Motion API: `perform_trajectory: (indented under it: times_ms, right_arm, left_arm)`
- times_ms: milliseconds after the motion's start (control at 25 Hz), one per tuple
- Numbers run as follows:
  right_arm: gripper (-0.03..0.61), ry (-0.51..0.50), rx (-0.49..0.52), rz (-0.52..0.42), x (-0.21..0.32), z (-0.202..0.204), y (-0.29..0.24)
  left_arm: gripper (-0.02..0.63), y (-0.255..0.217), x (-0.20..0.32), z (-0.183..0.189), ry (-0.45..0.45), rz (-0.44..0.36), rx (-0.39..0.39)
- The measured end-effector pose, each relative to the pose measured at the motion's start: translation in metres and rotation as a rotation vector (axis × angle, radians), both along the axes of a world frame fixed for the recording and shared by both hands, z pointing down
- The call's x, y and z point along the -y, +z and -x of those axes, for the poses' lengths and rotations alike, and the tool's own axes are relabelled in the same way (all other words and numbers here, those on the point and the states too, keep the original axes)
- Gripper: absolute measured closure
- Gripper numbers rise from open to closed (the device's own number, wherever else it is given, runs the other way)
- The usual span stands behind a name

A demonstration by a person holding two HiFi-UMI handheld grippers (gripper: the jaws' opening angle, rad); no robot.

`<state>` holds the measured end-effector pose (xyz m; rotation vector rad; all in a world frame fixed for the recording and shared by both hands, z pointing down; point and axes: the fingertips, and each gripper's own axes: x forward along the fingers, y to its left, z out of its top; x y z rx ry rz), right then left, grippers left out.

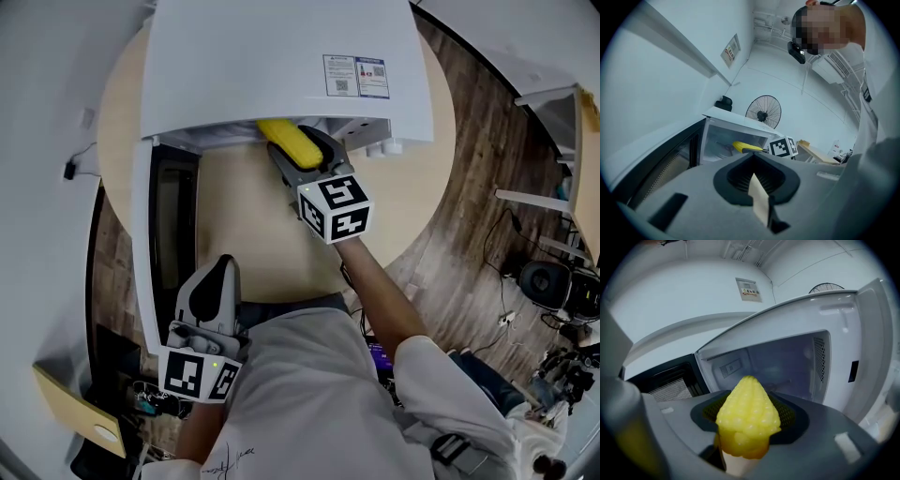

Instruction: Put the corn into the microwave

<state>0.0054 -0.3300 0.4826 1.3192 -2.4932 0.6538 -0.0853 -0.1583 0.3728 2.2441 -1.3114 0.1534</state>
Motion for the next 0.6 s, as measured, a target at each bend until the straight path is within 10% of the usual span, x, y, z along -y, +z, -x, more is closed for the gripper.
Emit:
perform_trajectory:
  times_ms: [600]
  right_arm:
    - [0.318, 0.016, -0.019, -0.048, 0.03, 0.007, 0.01]
  left_arm:
    - [0.618, 0.008, -0.003, 0.002, -0.02, 0.018, 0.04]
